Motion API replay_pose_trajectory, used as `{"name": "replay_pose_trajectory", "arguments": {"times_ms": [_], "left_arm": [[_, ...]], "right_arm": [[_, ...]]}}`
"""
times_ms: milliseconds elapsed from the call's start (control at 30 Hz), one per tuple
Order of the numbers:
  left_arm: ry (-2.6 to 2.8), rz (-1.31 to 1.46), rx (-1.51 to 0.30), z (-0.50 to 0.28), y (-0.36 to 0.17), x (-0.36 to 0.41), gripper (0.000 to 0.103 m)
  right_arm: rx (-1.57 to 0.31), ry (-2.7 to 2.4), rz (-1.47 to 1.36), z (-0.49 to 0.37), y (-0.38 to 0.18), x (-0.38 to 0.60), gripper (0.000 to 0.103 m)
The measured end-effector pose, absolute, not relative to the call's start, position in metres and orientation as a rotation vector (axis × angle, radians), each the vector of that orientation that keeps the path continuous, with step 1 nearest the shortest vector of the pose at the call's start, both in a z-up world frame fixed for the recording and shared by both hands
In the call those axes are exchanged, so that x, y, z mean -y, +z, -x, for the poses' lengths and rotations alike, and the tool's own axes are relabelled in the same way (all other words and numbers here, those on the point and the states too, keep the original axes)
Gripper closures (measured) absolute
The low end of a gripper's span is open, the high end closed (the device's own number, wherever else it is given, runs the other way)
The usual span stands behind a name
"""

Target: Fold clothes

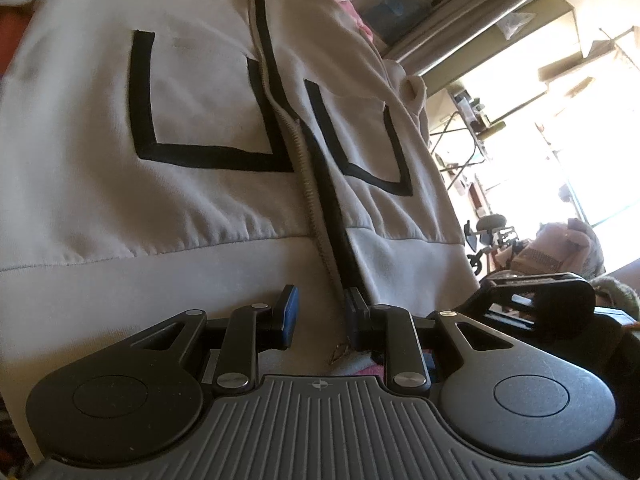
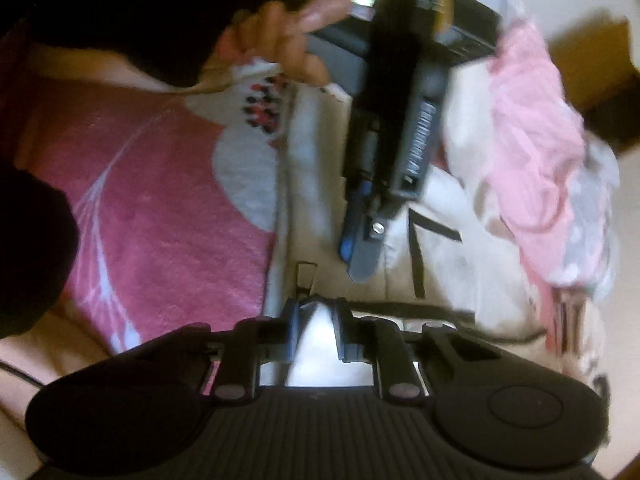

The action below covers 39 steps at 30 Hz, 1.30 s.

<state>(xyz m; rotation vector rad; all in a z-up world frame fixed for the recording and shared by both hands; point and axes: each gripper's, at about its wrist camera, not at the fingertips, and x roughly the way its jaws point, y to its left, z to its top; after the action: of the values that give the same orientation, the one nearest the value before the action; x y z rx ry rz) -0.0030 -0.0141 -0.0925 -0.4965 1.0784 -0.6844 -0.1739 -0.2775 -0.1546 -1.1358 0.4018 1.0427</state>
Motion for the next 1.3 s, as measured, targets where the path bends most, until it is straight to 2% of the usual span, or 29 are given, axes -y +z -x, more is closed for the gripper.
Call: {"name": "replay_pose_trajectory", "arguments": {"times_ms": [67,233,300,333,633,933,1133,1233,1300], "left_arm": [[-0.678,0.507,-1.07,0.003,-0.092,0.011,0.079],[-0.673,0.523,-1.052,0.003,-0.09,0.007,0.079],[-0.674,0.523,-1.051,0.003,-0.09,0.007,0.079],[-0.674,0.523,-1.051,0.002,-0.09,0.008,0.079],[-0.674,0.504,-1.041,0.003,-0.086,0.01,0.079],[-0.772,0.372,-1.019,0.004,-0.081,0.036,0.079],[-0.795,0.226,-1.022,0.009,-0.086,0.058,0.079],[-0.791,0.208,-1.021,0.011,-0.087,0.06,0.079],[-0.786,0.204,-1.024,0.012,-0.087,0.06,0.079]], "right_arm": [[-0.464,1.005,1.014,0.166,-0.146,0.28,0.088],[-0.739,0.888,0.354,0.116,-0.117,0.317,0.091],[-0.782,0.877,0.203,0.106,-0.116,0.329,0.091],[-0.796,0.877,0.164,0.104,-0.118,0.332,0.091],[-0.9,0.933,0.396,0.112,-0.15,0.302,0.089],[-1.054,0.55,-0.158,0.099,-0.125,0.422,0.089],[-1.001,0.153,-0.502,0.135,-0.122,0.509,0.088],[-0.989,0.095,-0.534,0.151,-0.124,0.519,0.085],[-0.978,0.095,-0.451,0.155,-0.122,0.508,0.084]]}}
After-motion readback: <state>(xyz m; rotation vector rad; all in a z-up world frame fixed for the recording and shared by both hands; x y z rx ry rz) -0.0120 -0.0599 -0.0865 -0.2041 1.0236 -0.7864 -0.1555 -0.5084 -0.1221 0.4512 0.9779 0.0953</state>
